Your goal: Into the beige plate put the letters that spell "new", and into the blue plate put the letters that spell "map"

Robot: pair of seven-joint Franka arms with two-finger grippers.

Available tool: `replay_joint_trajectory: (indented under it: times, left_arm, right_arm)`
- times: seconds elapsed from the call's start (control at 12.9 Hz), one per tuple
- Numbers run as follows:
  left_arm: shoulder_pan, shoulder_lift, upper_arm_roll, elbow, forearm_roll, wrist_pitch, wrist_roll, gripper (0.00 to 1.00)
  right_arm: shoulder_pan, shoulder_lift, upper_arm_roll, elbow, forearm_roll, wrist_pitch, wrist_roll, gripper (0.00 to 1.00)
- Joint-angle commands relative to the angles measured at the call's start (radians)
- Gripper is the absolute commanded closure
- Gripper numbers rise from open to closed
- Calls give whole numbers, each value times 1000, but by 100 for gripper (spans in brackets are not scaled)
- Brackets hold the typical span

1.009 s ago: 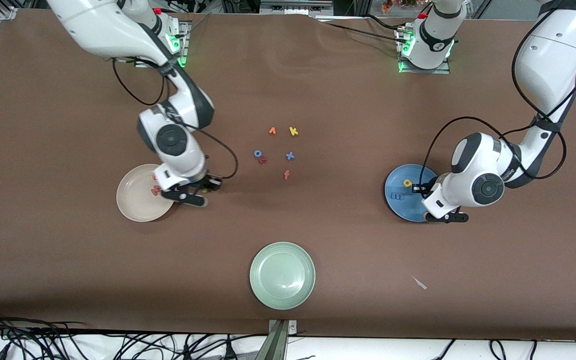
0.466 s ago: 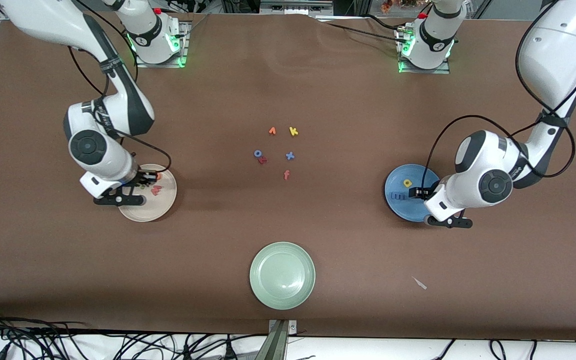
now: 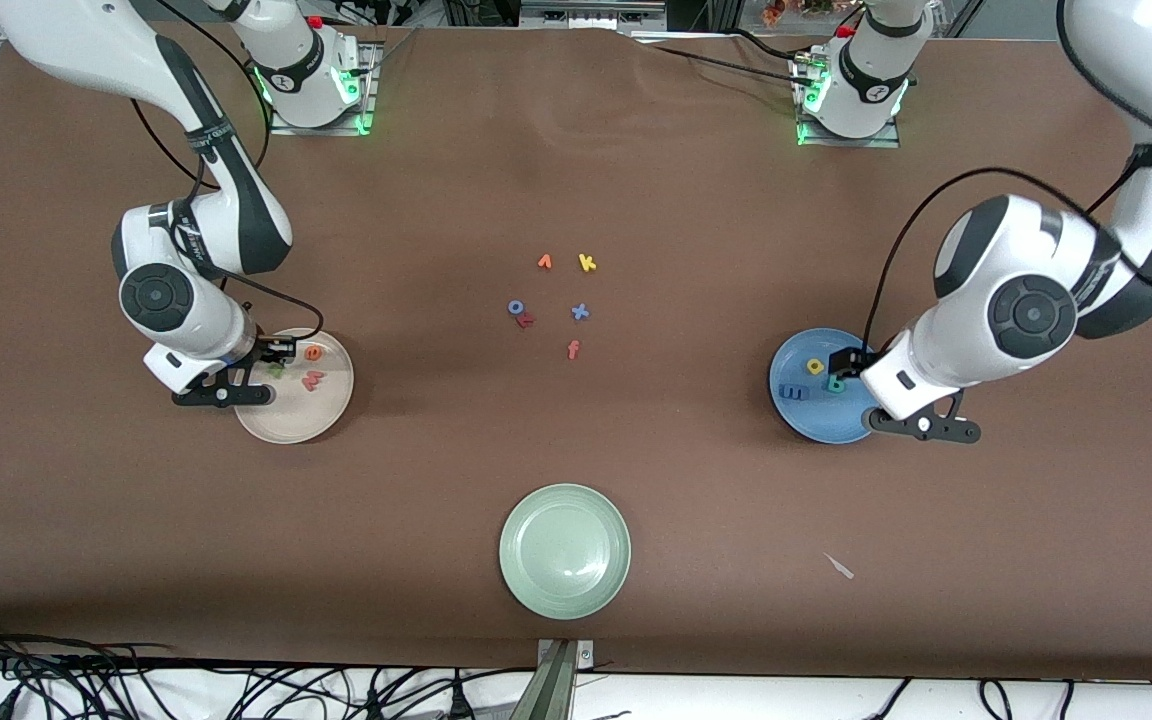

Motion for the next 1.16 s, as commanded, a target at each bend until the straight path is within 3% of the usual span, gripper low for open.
replay_joint_trajectory:
  times: [0.0,0.08,0.16,0.23,0.39,0.47,0.78,0.93,1.09]
  left_arm:
    - [4,-51,-5,81,-6,-97,97,0]
    - [-1,-79,15,108,-48,-117,172,0]
    - [-21,-113,116,136,-140,-153,241,0]
    - [-107,-165,258,145,-245,-163,314,0]
    - [-288,-231,507,135,-288,-162,381,0]
    - [-327,-277,558,103,-286,-140,386,0]
    - [-327,-464,574,-170,-279,131,372,0]
    - [-335,-469,603,-192,-288,153,375,0]
    - [-364,-472,620,-188,-288,150,366,0]
  right_arm:
    - [1,-32,1,-3,47,-3,-13,28]
    - [1,-35,1,-1,49,-3,-13,11]
    - [3,-41,6,5,49,-4,-14,0]
    - [4,-48,9,20,49,-13,-16,0]
    - [4,-70,33,64,79,-64,-16,0]
    - [4,-82,36,99,116,-113,-19,0]
    - [3,-183,35,259,248,-388,-33,0]
    - [3,-251,15,307,284,-494,-117,0]
    - [3,-289,-57,359,310,-596,-171,0]
